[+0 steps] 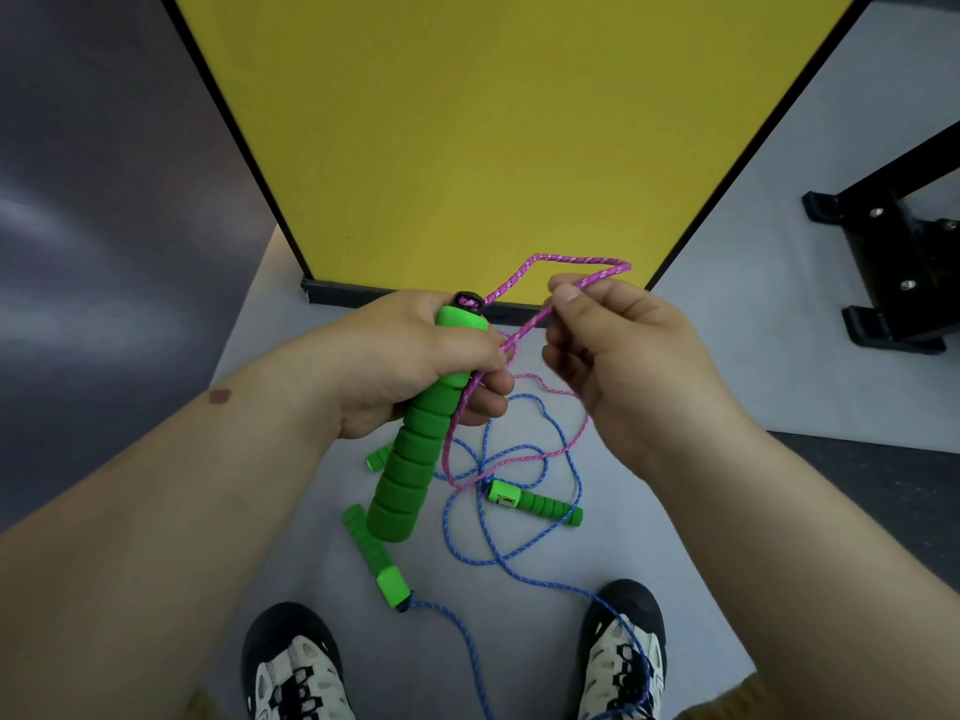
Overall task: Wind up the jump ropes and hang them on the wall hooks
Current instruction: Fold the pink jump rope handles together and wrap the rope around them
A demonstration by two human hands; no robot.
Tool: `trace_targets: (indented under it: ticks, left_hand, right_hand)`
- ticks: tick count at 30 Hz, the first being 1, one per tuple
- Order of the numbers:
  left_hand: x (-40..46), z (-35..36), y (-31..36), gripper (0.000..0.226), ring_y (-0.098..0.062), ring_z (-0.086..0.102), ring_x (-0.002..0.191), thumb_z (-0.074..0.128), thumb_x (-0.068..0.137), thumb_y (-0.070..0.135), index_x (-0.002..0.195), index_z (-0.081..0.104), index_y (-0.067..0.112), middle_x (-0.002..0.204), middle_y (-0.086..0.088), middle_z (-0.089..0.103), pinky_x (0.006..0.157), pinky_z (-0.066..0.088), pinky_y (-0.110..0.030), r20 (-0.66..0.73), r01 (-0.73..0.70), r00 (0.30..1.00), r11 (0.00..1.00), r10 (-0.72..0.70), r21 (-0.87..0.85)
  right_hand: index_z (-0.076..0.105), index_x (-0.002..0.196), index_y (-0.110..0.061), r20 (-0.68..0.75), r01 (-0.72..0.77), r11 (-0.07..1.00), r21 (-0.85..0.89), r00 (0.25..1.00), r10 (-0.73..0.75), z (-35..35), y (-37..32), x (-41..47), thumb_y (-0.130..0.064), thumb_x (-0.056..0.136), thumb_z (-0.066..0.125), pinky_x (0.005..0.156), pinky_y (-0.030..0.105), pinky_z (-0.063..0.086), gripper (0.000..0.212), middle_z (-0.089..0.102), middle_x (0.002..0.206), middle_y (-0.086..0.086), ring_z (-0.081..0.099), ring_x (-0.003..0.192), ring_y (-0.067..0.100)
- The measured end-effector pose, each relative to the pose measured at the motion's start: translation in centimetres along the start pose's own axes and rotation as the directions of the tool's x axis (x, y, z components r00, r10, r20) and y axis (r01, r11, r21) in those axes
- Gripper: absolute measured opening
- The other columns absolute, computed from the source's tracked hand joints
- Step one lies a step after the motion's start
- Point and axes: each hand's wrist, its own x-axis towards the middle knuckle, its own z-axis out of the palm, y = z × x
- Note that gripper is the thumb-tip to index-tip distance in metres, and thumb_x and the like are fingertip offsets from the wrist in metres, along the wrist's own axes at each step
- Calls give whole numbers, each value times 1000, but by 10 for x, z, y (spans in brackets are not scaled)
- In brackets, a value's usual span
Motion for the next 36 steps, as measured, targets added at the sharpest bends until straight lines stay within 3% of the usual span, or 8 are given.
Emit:
trace_targets:
  ticks: [5, 8, 11, 14, 22, 29, 33, 36]
  left_hand:
    - [-1, 0, 0, 5, -27, 73, 72, 65, 93, 3, 95, 61, 4, 80, -14, 74, 78, 62, -43, 7, 2, 1000, 1000, -2, 15]
    - [0, 0, 1, 3, -27, 73, 72, 64, 93, 3, 95, 62, 5, 79, -14, 73, 77, 62, -42, -2, 0, 1000, 1000, 0, 8]
    - [0, 0, 0, 4, -27, 72, 72, 63, 93, 3, 92, 65, 7, 80, -14, 72, 78, 60, -41, 22, -6, 1000, 1000, 5, 19]
    - [0, 0, -1, 3, -25, 72, 72, 64, 93, 4, 94, 64, 6, 79, -13, 73, 80, 62, -43, 6, 10, 1000, 1000, -10, 24]
    - [-2, -1, 0, 7, -26, 72, 71, 68, 91, 4, 94, 62, 7, 80, -14, 73, 73, 61, -38, 15, 20, 1000, 1000, -21, 18]
    - [-2, 0, 1, 7, -25, 72, 71, 65, 92, 3, 98, 67, 6, 81, -14, 73, 77, 61, -40, 6, 24, 1000, 999, -25, 41]
    - [-2, -1, 1, 7, -24, 73, 72, 67, 91, 3, 94, 63, 7, 80, -13, 74, 80, 62, -43, -5, 38, 999, 999, -38, 33]
    - [-2, -1, 1, 10, -26, 73, 72, 68, 91, 0, 95, 62, 7, 81, -14, 73, 81, 61, -44, 2, 32, 999, 999, -32, 37]
  right_hand:
    - [68, 92, -5, -72, 9, 994, 105, 997, -2, -5, -7, 3, -16, 97, 66, 67, 26, 54, 12, 57, 66, 2, 55, 61, 13]
    - [69, 100, -2, 60, -51, 998, 36, 997, 49, 0, 1, -1, -20, 97, 64, 65, 26, 53, 19, 59, 71, 3, 55, 62, 13]
    - [69, 93, 2, 196, -55, 992, -117, 977, 78, 3, 9, -5, -18, 97, 64, 68, 27, 53, 21, 60, 76, 7, 55, 67, 15]
    - [65, 94, 10, 135, 0, 986, -168, 991, 23, 1, 10, -2, -18, 96, 67, 68, 27, 52, 27, 57, 72, 7, 54, 69, 17]
    - [70, 91, -4, -70, 10, 1000, 19, 998, -9, -8, -3, 7, -20, 95, 69, 69, 27, 54, 16, 57, 62, 2, 55, 60, 15]
    - [70, 85, -3, 182, -4, 967, -253, 982, 52, 3, 13, -5, -18, 95, 68, 65, 25, 52, 18, 61, 69, 5, 57, 65, 15]
    - [66, 90, 6, 65, 1, 985, -171, 998, 10, -1, 8, 1, -16, 93, 70, 65, 26, 52, 22, 65, 81, 6, 55, 65, 14]
    - [71, 85, -8, -43, 6, 999, -49, 999, -8, -6, 0, 4, -16, 94, 70, 67, 28, 54, 12, 65, 75, 1, 55, 62, 14]
